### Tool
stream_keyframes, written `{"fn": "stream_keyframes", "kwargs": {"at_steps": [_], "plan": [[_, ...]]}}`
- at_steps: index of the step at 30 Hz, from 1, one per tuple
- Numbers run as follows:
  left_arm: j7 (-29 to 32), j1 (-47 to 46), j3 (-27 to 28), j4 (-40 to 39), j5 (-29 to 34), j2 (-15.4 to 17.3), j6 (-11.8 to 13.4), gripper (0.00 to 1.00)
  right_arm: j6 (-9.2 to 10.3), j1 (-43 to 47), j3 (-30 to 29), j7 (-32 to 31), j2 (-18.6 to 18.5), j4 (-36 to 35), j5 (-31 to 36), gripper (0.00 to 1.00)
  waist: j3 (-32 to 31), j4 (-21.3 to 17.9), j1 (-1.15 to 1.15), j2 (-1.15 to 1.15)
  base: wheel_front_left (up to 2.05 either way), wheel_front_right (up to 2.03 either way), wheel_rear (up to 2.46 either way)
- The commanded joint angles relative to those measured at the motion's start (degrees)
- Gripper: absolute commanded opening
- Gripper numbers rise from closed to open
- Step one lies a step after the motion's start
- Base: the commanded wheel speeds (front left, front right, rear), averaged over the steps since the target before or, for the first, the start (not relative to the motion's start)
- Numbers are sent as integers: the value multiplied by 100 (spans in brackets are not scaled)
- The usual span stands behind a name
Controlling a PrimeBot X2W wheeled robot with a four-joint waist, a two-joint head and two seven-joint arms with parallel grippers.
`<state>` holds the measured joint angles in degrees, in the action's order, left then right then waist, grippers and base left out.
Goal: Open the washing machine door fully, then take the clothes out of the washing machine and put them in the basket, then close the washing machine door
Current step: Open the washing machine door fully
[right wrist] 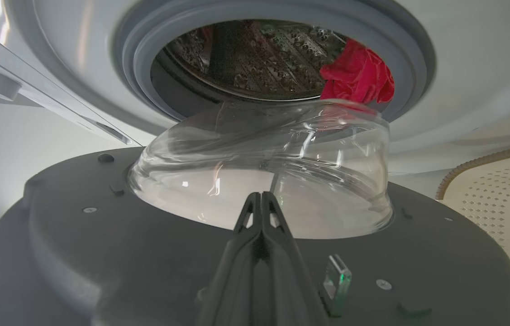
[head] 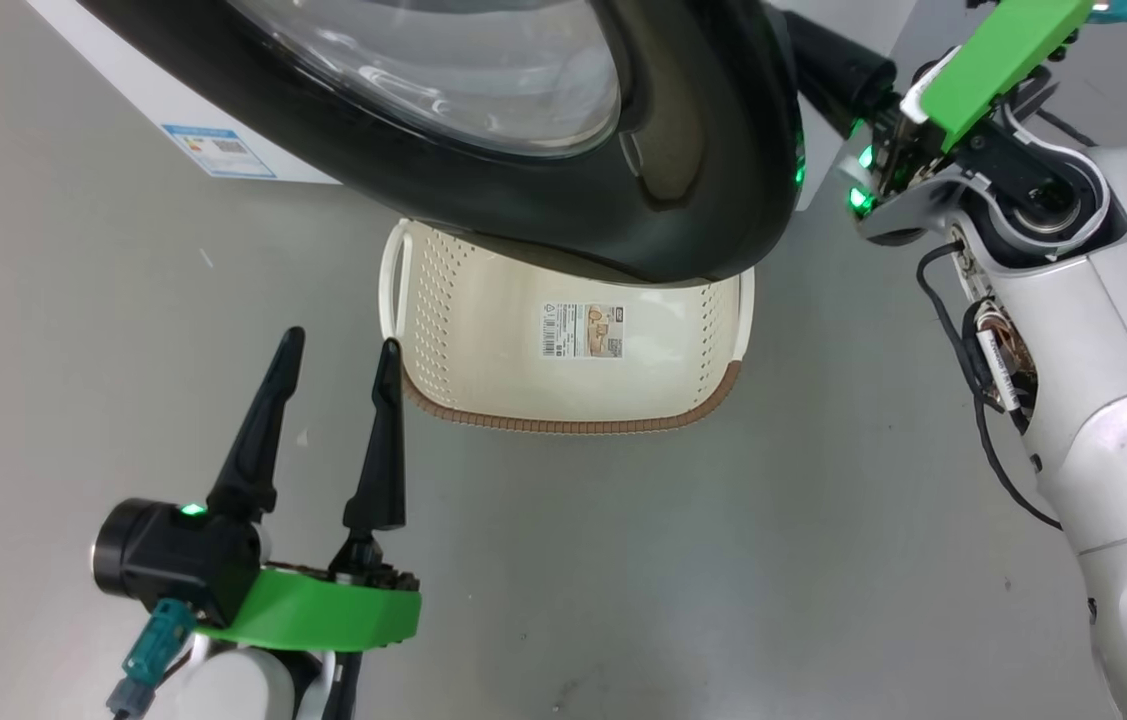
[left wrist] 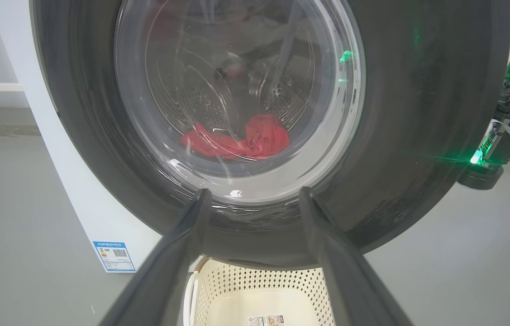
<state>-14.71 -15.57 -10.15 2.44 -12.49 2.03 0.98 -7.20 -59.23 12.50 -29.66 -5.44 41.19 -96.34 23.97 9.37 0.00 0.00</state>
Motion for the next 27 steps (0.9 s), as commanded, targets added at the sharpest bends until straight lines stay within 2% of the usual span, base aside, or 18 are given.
{"fn": "stream_keyframes", "kwargs": {"at_steps": [1, 13, 27], "plan": [[-29, -55, 180, -118, 11, 99, 18, 100, -29, -64, 115, -100, 85, -139, -68, 0, -11, 0, 0, 0, 0, 0, 0], [-29, -21, 200, -43, -42, 93, 13, 100, -29, 429, 488, -341, -9, -440, -284, 0, -206, 4, 0, 0, 0, 0, 0], [-29, 252, 192, 29, -108, 89, 84, 100, -29, 1206, 992, -271, -191, -810, -665, 0, -738, 196, 0, 0, 0, 0, 0]]}}
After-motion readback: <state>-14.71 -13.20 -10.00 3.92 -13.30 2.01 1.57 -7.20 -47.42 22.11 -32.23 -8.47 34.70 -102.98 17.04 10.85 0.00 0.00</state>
